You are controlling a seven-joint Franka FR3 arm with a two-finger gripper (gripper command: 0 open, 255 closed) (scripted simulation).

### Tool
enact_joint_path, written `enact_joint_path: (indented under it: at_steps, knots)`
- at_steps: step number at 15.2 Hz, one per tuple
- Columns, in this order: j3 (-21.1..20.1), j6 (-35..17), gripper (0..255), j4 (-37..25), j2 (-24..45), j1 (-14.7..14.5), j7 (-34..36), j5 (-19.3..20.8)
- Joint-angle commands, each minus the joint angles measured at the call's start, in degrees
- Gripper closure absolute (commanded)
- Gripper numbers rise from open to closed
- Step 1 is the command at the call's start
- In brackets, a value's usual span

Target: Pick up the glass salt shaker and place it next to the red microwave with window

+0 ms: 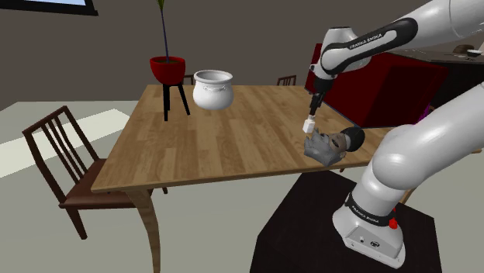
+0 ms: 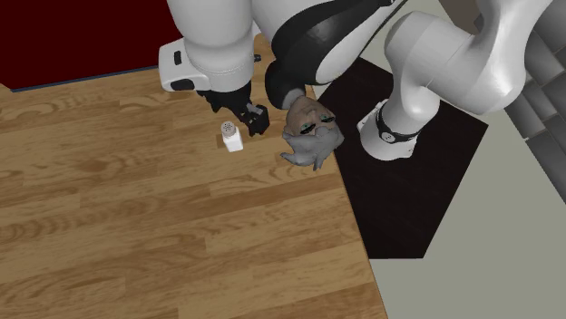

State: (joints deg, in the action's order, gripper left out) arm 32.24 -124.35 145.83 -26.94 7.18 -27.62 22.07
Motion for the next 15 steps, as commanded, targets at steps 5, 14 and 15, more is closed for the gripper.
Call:
enact_joint_path:
  at_steps: [5,14,15]
  knots:
    - [3.38,-6.23,0,0.28,5.13,-0.49,-2.54,-0.12]
    - [4.54,-9.67,0,1.41,7.48,-0.80,-2.95,-0.38]
    - [4.54,-9.67,0,1.41,7.48,-0.80,-2.95,-0.38]
